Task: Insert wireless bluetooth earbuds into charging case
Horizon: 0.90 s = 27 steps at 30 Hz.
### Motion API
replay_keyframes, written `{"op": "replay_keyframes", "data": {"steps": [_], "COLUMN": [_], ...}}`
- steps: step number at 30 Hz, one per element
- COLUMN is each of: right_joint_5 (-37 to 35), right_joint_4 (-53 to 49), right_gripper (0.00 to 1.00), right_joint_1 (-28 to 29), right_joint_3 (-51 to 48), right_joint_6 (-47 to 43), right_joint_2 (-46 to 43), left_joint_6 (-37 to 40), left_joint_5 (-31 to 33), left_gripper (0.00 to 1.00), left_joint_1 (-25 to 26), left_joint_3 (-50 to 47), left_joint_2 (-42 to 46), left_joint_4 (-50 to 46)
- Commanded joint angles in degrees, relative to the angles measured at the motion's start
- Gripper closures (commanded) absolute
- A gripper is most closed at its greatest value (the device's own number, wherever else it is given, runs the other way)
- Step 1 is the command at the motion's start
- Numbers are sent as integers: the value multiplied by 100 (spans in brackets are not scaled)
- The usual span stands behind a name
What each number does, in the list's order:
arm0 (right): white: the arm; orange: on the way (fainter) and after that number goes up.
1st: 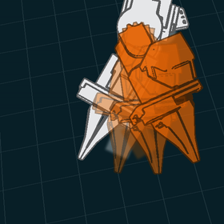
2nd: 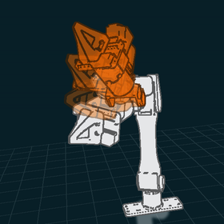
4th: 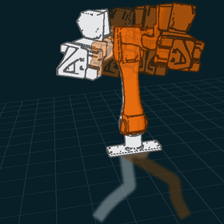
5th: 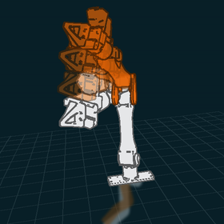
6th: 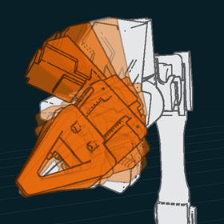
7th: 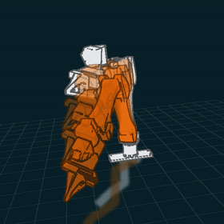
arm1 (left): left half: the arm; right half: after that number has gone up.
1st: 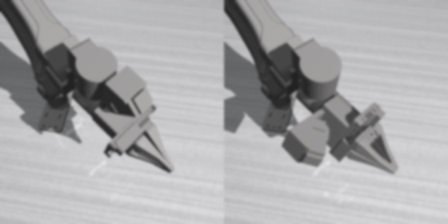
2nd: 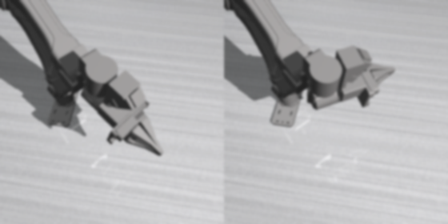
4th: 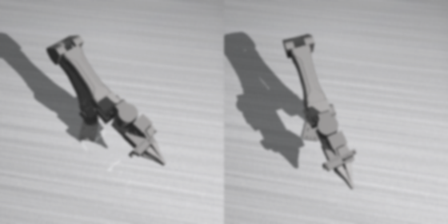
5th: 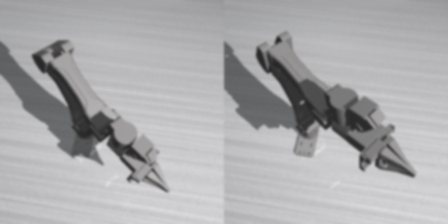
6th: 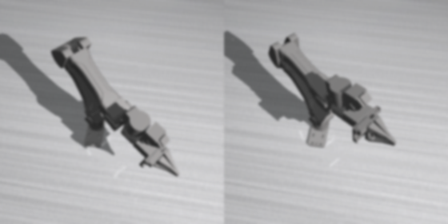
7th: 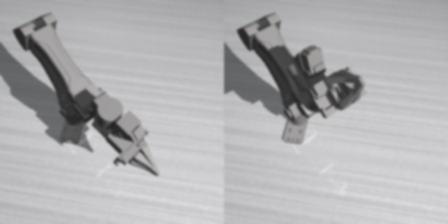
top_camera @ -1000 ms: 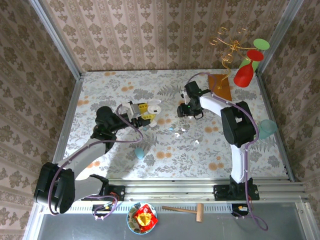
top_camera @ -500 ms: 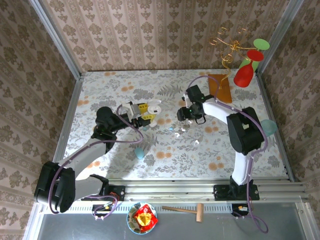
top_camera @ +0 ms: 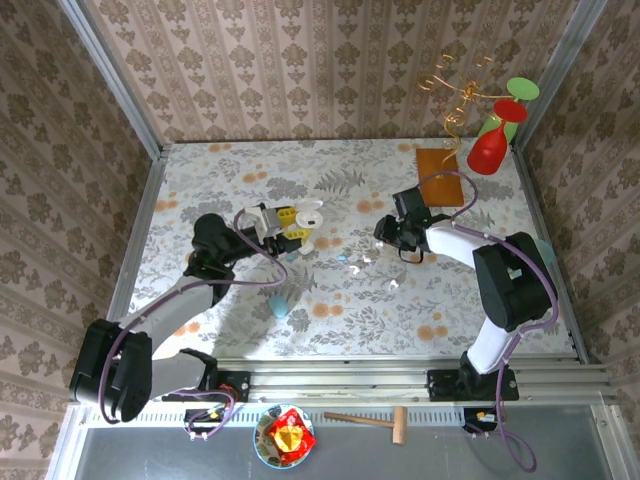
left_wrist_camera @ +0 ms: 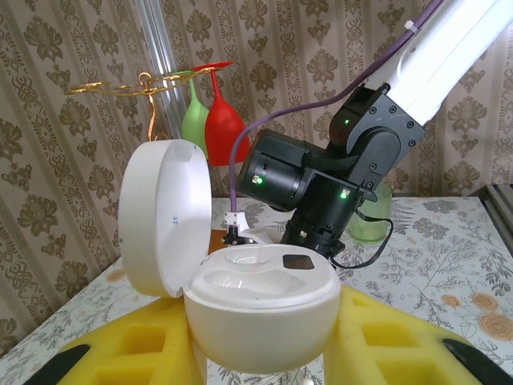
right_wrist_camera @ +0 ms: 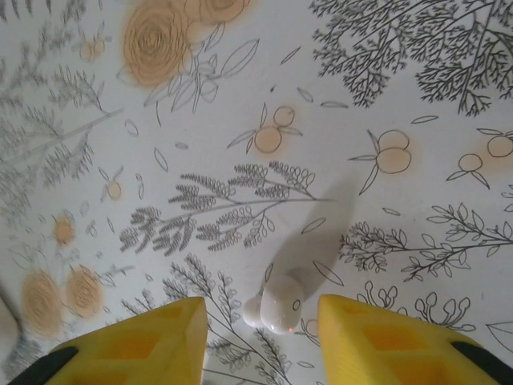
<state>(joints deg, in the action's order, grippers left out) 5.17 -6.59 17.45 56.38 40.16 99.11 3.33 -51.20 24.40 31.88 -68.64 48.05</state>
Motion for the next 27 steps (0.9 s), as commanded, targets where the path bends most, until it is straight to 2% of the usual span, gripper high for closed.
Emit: {"op": "replay_keyframes", "data": {"steps": [1,12,21,27], "right_joint_5": [459,766,848,1098], "right_joint_4": [377,469,569,658], "right_gripper": [62,63,73,74], "right_joint_1": [-136,-213,-216,-215], "right_joint_3": [-79,-140,-223,-190], "right_joint_6": [369,353,371,351], "right_joint_2": [106,409,551,623], "left_joint_6": [-132,-157,-162,-176], "left_joint_5": [-163,-172,-180,-189], "left_gripper": [83,83,83,83], "left_joint_1": [24,22,29,39], "left_joint_3": [-46,-42,-33,-52], "left_joint_2": [-52,-44,-90,-122], "left_joint_4": [325,336,357,413]}}
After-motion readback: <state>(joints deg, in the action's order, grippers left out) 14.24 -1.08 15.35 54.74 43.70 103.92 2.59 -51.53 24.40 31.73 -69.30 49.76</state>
